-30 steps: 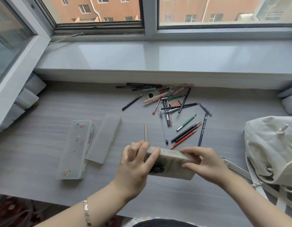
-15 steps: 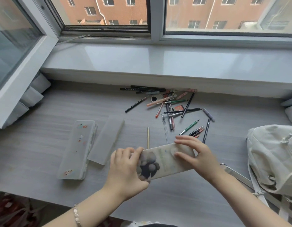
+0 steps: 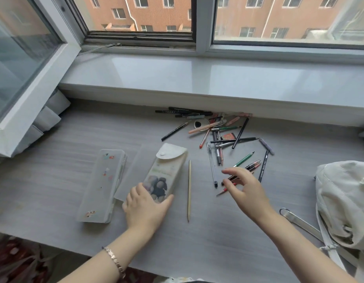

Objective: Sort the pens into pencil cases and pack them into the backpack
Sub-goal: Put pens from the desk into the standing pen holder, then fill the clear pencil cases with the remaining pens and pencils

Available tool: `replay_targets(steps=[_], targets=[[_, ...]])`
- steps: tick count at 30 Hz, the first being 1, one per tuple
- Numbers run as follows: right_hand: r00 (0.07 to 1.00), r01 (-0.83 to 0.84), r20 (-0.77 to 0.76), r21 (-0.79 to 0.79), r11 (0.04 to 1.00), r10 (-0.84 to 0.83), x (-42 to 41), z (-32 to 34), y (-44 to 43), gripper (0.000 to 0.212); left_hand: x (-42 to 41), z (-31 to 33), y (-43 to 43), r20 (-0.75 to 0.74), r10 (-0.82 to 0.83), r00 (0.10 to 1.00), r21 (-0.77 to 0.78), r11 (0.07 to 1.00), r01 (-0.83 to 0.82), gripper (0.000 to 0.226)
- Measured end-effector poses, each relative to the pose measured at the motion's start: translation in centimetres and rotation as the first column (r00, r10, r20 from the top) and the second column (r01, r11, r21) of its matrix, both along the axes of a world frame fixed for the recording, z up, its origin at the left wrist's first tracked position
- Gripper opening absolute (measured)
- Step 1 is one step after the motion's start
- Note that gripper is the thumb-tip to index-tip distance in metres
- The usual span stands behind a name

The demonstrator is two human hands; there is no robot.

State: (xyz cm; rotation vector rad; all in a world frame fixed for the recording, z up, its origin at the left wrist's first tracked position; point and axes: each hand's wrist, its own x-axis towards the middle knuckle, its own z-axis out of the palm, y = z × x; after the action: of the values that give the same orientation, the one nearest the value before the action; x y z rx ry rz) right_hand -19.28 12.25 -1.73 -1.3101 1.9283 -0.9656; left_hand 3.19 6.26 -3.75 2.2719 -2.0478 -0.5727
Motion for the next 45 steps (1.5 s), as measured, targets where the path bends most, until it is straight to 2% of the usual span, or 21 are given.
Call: replay_targets(steps=[4,7,10,12,14,16,20,23,26,28,30,32,34,36,39,43,45], targets=[[0.998,-0.063,0.014,0.078,0.995,0.062,0.4,-0.4,0.4,0.02,-0.5,-1.5,0.7,0.179,-0.02,0.984,0.064,0.998,0.008,0.081],[0.996,-0.092,0.021,0.121,0.988,0.09,0.7,-0.4,0.4,0.019,-0.9,-2.4,1.2,0.178,-0.014,0.984,0.081,0.997,0.0,0.086],[0.993,-0.116,0.037,0.175,0.978,0.111,1.1,-0.3,0.2,0.017,-1.4,-2.0,0.6,0.198,-0.085,0.977,0.086,0.994,0.069,0.098],[0.991,-0.134,0.041,0.198,0.971,0.129,1.2,-0.3,0.2,0.016,-1.6,-1.1,-0.3,0.149,-0.12,0.981,0.015,0.993,0.119,0.094],[0.989,-0.147,0.042,0.212,0.966,0.141,1.3,-0.3,0.2,0.016,-1.3,-0.2,-2.2,0.096,-0.139,0.986,-0.114,0.982,0.149,0.08],[0.987,-0.161,0.037,0.234,0.959,0.157,1.4,-0.3,0.1,0.018,-0.4,0.1,-4.7,0.135,-0.163,0.977,-0.154,0.971,0.183,0.069],[0.981,-0.192,0.032,0.266,0.945,0.191,1.7,-0.1,-0.1,0.02,1.4,-0.4,-8.5,0.24,-0.263,0.934,0.146,0.961,0.234,0.063],[0.98,-0.195,0.03,0.268,0.943,0.195,1.7,0.1,0.1,0.02,1.8,-0.7,-9.2,0.236,-0.237,0.942,0.182,0.963,0.197,0.067],[0.985,-0.172,0.029,0.248,0.953,0.17,1.6,0.0,0.5,0.02,1.5,0.3,-9.0,0.132,-0.064,0.989,0.079,0.995,0.054,0.068],[0.992,-0.122,0.049,0.2,0.972,0.115,1.6,0.0,0.7,0.017,0.3,2.1,-8.5,-0.054,0.019,0.998,-0.056,0.998,-0.022,0.072],[0.992,-0.027,0.129,0.137,0.99,0.009,1.9,0.2,0.5,0.015,-1.6,4.6,-7.4,-0.338,-0.005,0.941,-0.071,0.997,-0.02,0.073],[0.932,0.086,0.345,0.085,0.993,-0.11,2.5,1.2,-0.2,0.016,-3.7,6.7,-5.5,-0.565,-0.092,0.82,0.009,0.993,0.118,0.068],[0.81,0.13,0.568,0.071,0.989,-0.148,3.1,2.3,-0.9,0.026,-5.4,7.6,-3.0,-0.627,-0.199,0.753,0.072,0.948,0.311,0.063],[0.75,0.16,0.641,0.063,0.985,-0.163,3.2,2.6,-1.4,0.03,-6.7,7.5,-0.7,-0.656,-0.241,0.715,0.133,0.896,0.424,0.063],[0.7,0.209,0.683,0.083,0.974,-0.208,3.0,2.5,-1.1,0.033,-7.6,6.6,0.7,-0.737,-0.115,0.666,0.26,0.862,0.436,0.067],[0.664,0.213,0.706,0.141,0.967,-0.249,2.9,1.1,0.1,0.064,-7.7,5.9,0.8,-0.794,0.007,0.608,0.368,0.802,0.471,0.068],[0.548,0.252,0.775,0.205,0.946,-0.315,2.7,0.1,0.4,0.06,-7.5,5.8,0.6,-0.81,0.15,0.567,0.44,0.795,0.417,0.052]])
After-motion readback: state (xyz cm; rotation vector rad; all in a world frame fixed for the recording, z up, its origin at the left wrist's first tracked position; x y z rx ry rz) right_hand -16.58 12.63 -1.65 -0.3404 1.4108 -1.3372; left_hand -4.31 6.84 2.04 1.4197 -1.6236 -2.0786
